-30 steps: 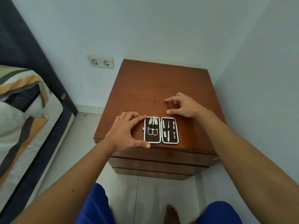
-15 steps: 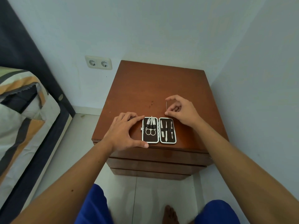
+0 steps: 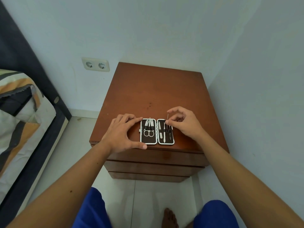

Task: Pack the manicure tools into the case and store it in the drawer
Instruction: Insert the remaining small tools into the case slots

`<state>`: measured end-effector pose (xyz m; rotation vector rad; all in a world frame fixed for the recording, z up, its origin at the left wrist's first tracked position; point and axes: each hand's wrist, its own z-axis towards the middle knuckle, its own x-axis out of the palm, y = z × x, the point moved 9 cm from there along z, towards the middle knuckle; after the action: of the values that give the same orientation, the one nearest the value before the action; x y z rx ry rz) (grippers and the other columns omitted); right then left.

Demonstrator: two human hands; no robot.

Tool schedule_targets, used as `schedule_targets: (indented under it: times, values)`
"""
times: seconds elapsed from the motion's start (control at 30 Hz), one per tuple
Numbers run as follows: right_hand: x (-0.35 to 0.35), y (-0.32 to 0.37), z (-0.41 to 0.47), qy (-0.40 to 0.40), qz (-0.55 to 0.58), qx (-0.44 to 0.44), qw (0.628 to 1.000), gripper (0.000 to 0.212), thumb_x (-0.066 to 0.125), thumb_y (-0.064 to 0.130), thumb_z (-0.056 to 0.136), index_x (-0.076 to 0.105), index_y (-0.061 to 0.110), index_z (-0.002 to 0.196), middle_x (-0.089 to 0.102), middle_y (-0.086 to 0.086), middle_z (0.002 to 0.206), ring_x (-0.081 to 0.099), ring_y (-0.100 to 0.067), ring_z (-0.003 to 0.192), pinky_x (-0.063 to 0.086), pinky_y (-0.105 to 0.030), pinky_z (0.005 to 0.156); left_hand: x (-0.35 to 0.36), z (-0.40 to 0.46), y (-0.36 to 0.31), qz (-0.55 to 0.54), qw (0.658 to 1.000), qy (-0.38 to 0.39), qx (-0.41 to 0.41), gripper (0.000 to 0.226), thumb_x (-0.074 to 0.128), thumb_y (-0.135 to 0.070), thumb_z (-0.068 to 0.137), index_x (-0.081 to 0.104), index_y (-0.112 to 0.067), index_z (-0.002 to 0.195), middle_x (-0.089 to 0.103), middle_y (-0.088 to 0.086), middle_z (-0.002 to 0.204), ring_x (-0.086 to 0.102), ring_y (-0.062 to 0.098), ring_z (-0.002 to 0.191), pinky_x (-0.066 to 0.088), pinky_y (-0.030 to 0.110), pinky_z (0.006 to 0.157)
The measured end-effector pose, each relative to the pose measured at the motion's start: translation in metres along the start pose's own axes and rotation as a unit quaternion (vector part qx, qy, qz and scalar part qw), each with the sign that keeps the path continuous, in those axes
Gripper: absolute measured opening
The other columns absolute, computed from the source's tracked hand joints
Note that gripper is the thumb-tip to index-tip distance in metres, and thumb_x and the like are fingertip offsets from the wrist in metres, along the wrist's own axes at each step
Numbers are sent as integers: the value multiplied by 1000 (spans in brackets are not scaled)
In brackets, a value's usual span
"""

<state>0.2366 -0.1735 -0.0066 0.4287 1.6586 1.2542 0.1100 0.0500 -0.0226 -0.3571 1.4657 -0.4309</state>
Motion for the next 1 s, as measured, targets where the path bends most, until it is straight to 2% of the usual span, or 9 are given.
schedule_targets:
  times: [0.13,0.27,0.43,0.57,0.83,1.0]
  values:
    - [0,-2,-2,-6,-10,-1,1000,34,89,23,84,73,26,115,81,3,83,58,2,64,47,-19,72,0,0,-1,1,1000,-4,3,121,58,-102,54,40,-39,156,41,-16,142,32,9,134,22,29,110]
    - [2,-3,-1,-17,-32,-19,999,37,91,20,81,76,26,114,78,5,84,58,-3,68,50,-22,72,0,0,0,0,1000,-4,1,121,58,-102,54,40,-39,156,42,-16,142,32,10,133,24,32,111]
    - [-2,3,3,-28,-129,-55,990,39,92,33,79,78,28,115,61,5,104,56,-6,81,45,-13,73,1,1,1,2,1000,-2,0,121,59,-102,54,40,-40,156,41,-16,142,32,10,133,24,32,112]
    - [-5,2,5,-14,-162,-52,985,41,91,42,77,78,29,114,61,4,108,57,-7,82,45,-15,74,1,1,0,3,1000,-1,1,120,59,-102,55,39,-40,156,41,-17,142,32,10,134,23,30,111]
    - [-3,5,0,3,-182,-72,981,40,90,45,78,79,29,114,59,16,106,57,-6,83,44,-15,74,2,1,2,-1,1000,1,-1,120,59,-102,55,39,-40,157,41,-17,143,31,9,134,22,29,111]
    - [-1,4,-4,18,-196,-86,977,39,86,44,84,77,32,119,58,18,108,57,-8,85,48,-21,78,1,1,1,0,1000,0,-1,122,57,-103,54,39,-40,156,41,-16,143,31,10,135,23,31,113]
